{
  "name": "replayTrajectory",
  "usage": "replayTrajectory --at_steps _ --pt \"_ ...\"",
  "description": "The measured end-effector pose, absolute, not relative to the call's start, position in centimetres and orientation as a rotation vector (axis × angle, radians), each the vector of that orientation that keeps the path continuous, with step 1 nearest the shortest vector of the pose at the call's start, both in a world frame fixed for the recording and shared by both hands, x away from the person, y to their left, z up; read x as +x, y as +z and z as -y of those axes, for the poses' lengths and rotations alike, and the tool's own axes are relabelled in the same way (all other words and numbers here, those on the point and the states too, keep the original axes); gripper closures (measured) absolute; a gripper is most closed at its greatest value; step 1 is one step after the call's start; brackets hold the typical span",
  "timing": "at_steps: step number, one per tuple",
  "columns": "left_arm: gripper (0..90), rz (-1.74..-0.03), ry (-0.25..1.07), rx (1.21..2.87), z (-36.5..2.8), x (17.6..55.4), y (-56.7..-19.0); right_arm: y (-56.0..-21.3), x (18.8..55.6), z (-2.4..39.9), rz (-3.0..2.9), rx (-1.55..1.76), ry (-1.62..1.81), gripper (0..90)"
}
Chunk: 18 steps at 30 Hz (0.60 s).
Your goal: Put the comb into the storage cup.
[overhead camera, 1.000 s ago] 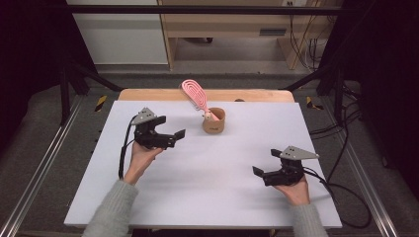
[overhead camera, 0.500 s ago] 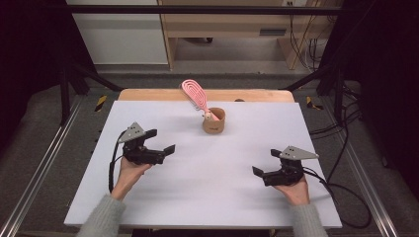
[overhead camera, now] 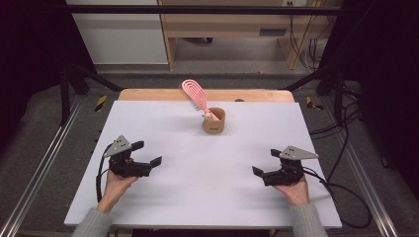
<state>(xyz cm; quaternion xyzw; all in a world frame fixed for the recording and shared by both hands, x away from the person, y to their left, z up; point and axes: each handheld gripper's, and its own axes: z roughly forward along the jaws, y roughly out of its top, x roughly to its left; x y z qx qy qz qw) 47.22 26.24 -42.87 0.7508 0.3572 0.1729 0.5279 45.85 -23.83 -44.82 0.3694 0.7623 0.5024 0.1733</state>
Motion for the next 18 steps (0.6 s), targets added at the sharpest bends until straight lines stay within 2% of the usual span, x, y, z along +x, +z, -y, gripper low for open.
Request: replayTrajectory --at_steps 18 --pt "2.3 -0.904 0.434 1.795 -28.9 45.5 -45.1 -44.8 45.9 23.8 -2.16 1.052 1.434 0.1"
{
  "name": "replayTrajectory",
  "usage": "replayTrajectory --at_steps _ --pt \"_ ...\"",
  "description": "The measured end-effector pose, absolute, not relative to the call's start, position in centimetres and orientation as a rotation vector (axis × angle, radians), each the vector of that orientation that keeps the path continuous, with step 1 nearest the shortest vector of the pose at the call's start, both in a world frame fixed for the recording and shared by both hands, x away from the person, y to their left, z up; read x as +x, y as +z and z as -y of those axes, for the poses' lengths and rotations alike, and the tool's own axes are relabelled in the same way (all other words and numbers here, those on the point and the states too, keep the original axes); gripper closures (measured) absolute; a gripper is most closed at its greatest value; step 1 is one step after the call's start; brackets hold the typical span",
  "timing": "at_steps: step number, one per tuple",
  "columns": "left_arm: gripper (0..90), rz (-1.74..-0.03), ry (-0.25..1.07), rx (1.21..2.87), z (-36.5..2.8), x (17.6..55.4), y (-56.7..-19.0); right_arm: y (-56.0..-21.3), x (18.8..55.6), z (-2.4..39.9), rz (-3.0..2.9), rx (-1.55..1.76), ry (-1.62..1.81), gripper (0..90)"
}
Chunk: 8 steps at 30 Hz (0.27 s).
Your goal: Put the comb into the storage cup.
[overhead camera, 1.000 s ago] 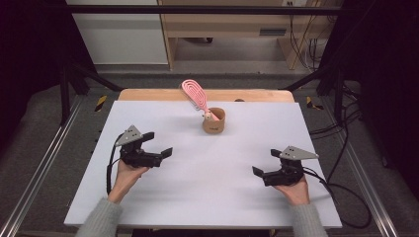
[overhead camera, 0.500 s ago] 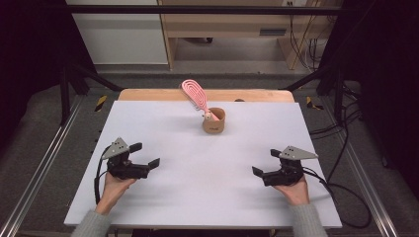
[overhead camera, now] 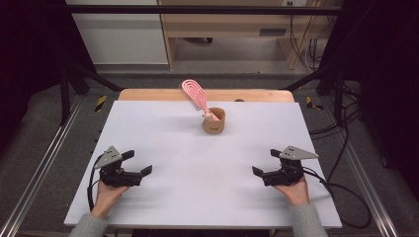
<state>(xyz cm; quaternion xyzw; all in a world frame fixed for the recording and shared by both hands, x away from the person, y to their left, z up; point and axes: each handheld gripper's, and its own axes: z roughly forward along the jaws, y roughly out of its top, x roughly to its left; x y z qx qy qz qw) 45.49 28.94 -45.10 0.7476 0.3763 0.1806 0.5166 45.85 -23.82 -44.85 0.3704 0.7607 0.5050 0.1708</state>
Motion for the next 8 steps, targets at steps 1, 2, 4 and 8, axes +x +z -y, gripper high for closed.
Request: replayTrajectory --at_steps 1,2,4,8 --pt "2.3 -0.905 0.439 1.796 -29.03 45.45 -45.11 -44.86 45.84 23.8 -2.16 1.053 1.436 0.1" --pt "2.3 -0.906 0.446 1.801 -29.11 45.38 -45.13 -44.87 45.84 23.79 -2.161 1.053 1.438 0.1" --pt "2.3 -0.91 0.442 1.802 -29.25 45.26 -45.35 -44.92 45.88 23.73 -2.163 1.051 1.438 0.1" --pt "2.3 -0.919 0.434 1.821 -29.26 45.3 -45.7 -44.97 45.89 23.7 -2.17 1.052 1.432 0.1"
